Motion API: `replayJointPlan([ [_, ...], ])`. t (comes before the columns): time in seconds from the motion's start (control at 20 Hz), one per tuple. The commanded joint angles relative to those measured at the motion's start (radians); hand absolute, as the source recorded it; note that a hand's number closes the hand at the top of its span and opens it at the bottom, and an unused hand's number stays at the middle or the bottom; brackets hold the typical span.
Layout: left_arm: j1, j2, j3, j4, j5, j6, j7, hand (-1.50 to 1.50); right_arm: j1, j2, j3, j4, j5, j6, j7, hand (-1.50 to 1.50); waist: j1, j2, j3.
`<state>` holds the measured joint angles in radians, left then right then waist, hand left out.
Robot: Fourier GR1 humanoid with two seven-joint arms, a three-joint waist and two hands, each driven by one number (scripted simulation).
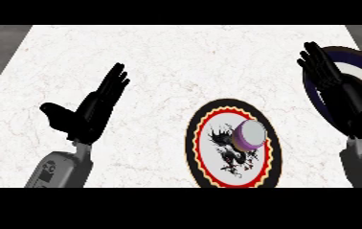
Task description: Pick the can from the plate and place it in the plate
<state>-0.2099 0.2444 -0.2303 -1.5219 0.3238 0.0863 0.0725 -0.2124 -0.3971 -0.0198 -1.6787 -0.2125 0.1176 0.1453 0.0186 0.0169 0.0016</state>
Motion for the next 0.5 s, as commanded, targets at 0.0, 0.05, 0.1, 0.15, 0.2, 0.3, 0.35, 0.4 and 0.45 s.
replayJointPlan([
  [0.0,-0.020,0.011,-0.007,0.023,-0.047,-0.008,-0.030,0.00,-0.113,-0.013,0.018,0.178,-0.088,0.095,0.129,-1.50,0.006,-0.009,-0.002],
  [0.05,-0.048,0.056,0.004,-0.025,-0.048,-0.025,-0.011,0.00,-0.036,0.019,0.080,0.207,-0.103,0.121,0.176,-1.50,0.028,-0.004,-0.001],
  [0.1,-0.081,0.087,-0.001,-0.030,-0.087,-0.032,-0.031,0.00,-0.029,0.022,0.106,0.255,-0.143,0.159,0.255,-1.50,0.054,0.009,0.000],
  [0.15,-0.086,0.101,-0.016,-0.044,-0.109,-0.047,-0.055,0.00,-0.003,0.050,0.136,0.308,-0.171,0.177,0.306,-1.50,0.082,0.021,0.001],
  [0.2,-0.106,0.115,-0.021,-0.064,-0.129,-0.053,-0.070,0.00,0.002,0.065,0.155,0.354,-0.199,0.195,0.364,-1.50,0.114,0.034,0.003],
  [0.3,-0.124,0.126,-0.051,-0.064,-0.146,-0.081,-0.064,0.00,-0.067,-0.112,0.304,0.316,-0.011,0.368,0.378,-1.50,0.145,0.022,-0.005],
  [0.35,-0.132,0.142,-0.046,-0.069,-0.150,-0.094,-0.073,0.00,-0.087,-0.126,0.334,0.336,-0.008,0.425,0.392,-1.50,0.141,0.017,-0.003],
  [0.4,-0.124,0.132,-0.059,-0.055,-0.164,-0.087,-0.078,0.00,-0.146,-0.145,0.335,0.362,-0.021,0.480,0.402,-1.50,0.128,0.017,-0.002],
  [0.45,-0.121,0.160,-0.037,-0.070,-0.156,-0.099,-0.078,0.00,-0.187,-0.153,0.354,0.372,-0.017,0.526,0.410,-1.50,0.128,0.007,-0.002],
])
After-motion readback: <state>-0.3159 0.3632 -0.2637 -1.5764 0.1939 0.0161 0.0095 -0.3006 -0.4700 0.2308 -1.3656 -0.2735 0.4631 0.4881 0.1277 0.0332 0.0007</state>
